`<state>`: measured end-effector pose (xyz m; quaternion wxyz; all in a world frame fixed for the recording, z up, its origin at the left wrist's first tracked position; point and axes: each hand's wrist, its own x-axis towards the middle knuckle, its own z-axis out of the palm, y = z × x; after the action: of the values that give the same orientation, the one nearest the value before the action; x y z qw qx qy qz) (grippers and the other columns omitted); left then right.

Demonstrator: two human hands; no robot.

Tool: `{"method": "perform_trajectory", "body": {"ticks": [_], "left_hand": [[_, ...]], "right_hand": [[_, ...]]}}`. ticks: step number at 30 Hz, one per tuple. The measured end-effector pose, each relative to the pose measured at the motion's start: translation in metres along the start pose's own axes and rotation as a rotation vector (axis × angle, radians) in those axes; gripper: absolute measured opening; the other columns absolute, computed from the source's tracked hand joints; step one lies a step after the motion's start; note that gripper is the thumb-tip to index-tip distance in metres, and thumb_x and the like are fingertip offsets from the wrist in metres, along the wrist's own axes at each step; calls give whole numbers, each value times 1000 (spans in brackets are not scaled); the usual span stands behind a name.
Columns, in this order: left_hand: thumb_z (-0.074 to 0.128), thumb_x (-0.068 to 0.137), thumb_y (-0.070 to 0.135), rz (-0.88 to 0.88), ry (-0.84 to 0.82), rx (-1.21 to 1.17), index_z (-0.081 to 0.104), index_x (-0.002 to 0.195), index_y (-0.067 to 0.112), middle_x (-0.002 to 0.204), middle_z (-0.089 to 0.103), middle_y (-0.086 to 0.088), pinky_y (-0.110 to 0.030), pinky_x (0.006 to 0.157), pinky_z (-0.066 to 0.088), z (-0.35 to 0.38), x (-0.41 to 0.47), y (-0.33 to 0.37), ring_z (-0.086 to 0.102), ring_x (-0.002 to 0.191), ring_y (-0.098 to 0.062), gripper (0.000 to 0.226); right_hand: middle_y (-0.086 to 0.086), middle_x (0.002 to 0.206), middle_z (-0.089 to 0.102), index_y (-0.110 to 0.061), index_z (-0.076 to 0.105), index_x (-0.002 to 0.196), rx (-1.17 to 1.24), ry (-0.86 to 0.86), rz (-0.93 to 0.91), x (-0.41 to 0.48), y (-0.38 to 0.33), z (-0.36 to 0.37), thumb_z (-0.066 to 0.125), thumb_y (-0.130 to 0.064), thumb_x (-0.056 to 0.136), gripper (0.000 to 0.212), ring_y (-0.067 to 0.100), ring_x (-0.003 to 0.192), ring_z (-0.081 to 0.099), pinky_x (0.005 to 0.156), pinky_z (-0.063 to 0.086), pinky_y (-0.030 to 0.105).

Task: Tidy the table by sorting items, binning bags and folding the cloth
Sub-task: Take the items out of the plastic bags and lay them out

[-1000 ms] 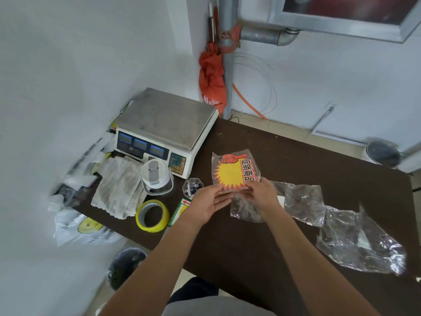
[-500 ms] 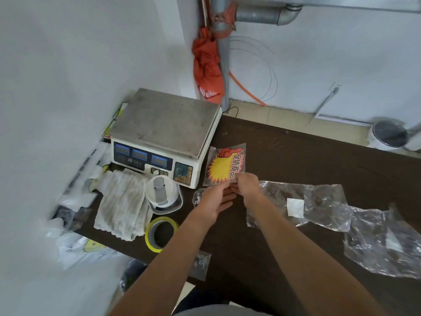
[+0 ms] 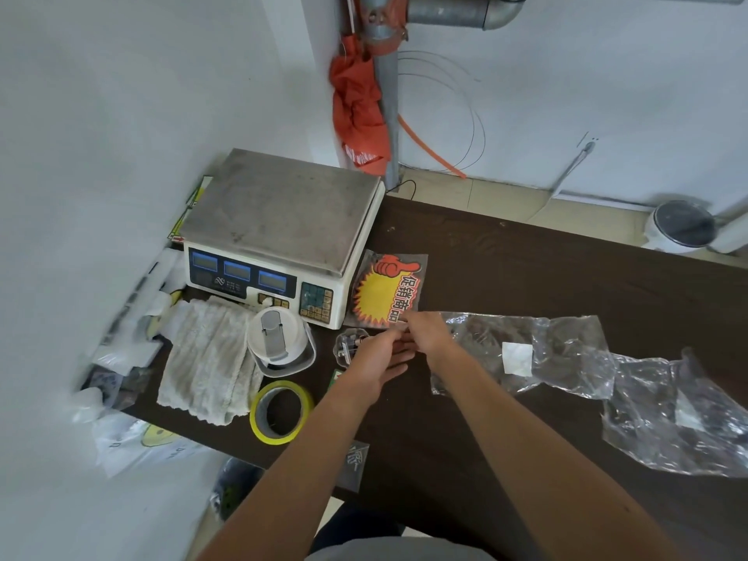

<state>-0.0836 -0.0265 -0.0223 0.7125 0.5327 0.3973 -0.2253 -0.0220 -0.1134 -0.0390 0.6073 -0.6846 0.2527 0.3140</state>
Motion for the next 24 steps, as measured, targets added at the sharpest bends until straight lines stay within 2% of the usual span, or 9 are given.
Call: {"method": "perform_trajectory", "body": {"ticks": [3, 6, 10, 13, 16, 18, 20, 22, 24], "left_hand": [[51, 103, 27, -4, 3, 11, 73, 97, 18, 105, 78, -4, -39, 103, 52, 7, -5, -3, 70, 113, -21, 25], [52, 103, 26, 6, 12, 24, 73, 92, 19, 97, 77, -2, -40, 103, 51, 15, -10, -7, 69, 114, -22, 25], [54, 101, 27, 25, 46, 84, 73, 96, 19, 107, 74, -4, -42, 105, 52, 27, -15, -14, 67, 117, -23, 21], [54, 101, 25, 24, 102, 141, 69, 104, 17, 110, 68, -4, -43, 105, 52, 32, -17, -22, 66, 113, -21, 17], [52, 102, 23, 18, 134, 181, 64, 111, 14, 102, 63, -1, -38, 98, 51, 40, -19, -33, 61, 102, -18, 18], [54, 100, 20, 44, 142, 210, 66, 102, 15, 95, 62, 0, -36, 91, 48, 47, -22, -39, 58, 97, -17, 13], [58, 98, 20, 96, 149, 234, 67, 92, 19, 99, 68, -1, -39, 95, 50, 47, -22, -41, 62, 100, -18, 10], [59, 97, 18, 131, 172, 245, 70, 96, 18, 105, 71, -3, -40, 96, 50, 48, -23, -44, 65, 102, -18, 10], [59, 97, 17, 138, 205, 243, 69, 96, 16, 105, 72, -4, -38, 92, 50, 49, -26, -46, 66, 98, -17, 10]], "right_hand": [[12, 66, 56, -6, 60, 69, -18, -18, -12, -5, 0, -7, 57, -12, 87, 19, 27, 70, 56, 69, 48, 40], [15, 72, 61, -8, 60, 70, -74, -36, -33, -10, 2, -17, 60, -18, 84, 17, 27, 72, 59, 71, 51, 43], [9, 79, 63, -11, 59, 84, -57, -84, -21, -22, 2, -35, 58, -15, 90, 8, 21, 71, 59, 67, 48, 32], [4, 76, 58, -13, 60, 82, -40, -84, -22, -27, 6, -52, 53, -14, 96, 15, 16, 67, 54, 64, 45, 27], [8, 79, 56, -9, 65, 91, -22, -74, -29, -33, 12, -72, 53, -14, 97, 14, 17, 68, 53, 60, 42, 27], [6, 77, 58, -10, 68, 92, -48, -64, -57, -38, 17, -90, 55, -17, 98, 16, 17, 70, 54, 61, 44, 27], [5, 73, 56, -14, 63, 81, -93, -60, -84, -41, 19, -104, 53, -15, 98, 20, 18, 68, 52, 63, 45, 30], [5, 77, 57, -14, 62, 82, -59, -46, -83, -46, 23, -123, 54, -14, 98, 18, 17, 68, 54, 63, 46, 28], [5, 79, 61, -12, 64, 85, -31, -15, -75, -50, 28, -141, 56, -16, 98, 15, 17, 69, 58, 62, 48, 26]]}}
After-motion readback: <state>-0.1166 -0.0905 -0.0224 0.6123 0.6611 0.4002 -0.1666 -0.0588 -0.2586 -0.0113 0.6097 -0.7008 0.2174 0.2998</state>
